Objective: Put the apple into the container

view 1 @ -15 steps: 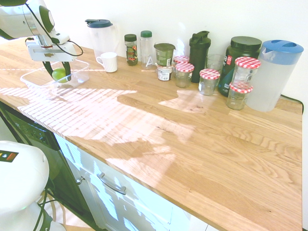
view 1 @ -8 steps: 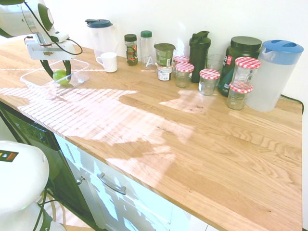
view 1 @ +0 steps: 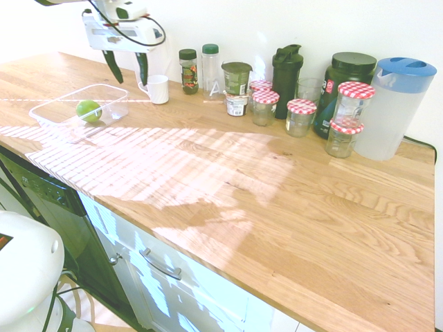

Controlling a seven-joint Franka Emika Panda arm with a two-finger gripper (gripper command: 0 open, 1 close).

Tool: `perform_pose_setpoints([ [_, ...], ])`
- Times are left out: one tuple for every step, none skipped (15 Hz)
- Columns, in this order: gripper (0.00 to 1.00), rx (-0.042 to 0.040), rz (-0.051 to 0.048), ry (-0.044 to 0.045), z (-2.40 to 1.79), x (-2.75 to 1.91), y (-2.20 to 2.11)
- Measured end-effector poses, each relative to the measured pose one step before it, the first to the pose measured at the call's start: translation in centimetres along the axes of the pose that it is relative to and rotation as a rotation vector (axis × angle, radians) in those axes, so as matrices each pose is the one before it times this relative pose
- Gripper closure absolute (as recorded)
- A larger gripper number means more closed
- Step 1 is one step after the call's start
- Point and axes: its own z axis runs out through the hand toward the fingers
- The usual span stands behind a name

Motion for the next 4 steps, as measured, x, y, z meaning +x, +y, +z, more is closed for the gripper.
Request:
perform_pose_setpoints([
  [0.00,-0.00712,0.03585,0.00743,0.079,1.548,2.706],
  [0.00,-0.00945,0.03315,0.00483,0.167,1.142,2.600],
  [0.00,-0.00902,0.03140,0.00214,0.447,0.912,2.492],
  [0.00,-0.00659,0.03177,-0.00168,0.637,0.709,2.493],
])
